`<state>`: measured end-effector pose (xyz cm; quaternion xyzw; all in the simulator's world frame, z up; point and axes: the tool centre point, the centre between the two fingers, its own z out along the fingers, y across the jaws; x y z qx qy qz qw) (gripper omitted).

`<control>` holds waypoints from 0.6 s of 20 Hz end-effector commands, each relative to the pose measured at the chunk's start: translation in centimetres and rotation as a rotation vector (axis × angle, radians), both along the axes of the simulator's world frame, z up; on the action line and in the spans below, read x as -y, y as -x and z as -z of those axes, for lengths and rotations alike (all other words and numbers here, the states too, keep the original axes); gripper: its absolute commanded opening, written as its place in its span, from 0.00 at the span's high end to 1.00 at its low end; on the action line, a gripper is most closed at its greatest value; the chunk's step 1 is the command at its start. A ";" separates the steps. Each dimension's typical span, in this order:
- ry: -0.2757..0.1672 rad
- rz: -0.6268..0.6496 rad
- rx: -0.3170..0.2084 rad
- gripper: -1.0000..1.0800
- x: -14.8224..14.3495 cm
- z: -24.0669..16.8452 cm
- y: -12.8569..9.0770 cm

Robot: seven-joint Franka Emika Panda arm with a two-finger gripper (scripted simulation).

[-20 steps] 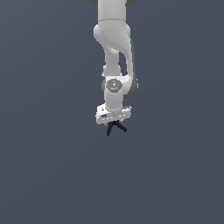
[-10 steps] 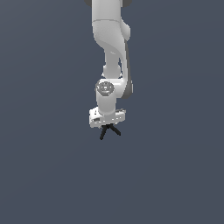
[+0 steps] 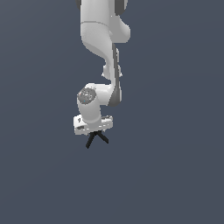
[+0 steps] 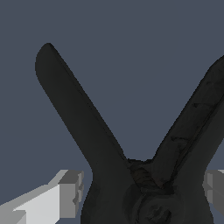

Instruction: Pick up the object and move it to a goal position.

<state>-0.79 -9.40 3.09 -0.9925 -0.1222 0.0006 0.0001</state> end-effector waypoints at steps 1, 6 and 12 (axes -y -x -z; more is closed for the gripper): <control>0.000 -0.001 0.002 1.00 1.8 -0.3 -1.4; 0.000 -0.001 0.001 1.00 4.5 -0.6 -3.5; 0.000 -0.001 0.001 1.00 6.4 -0.8 -5.1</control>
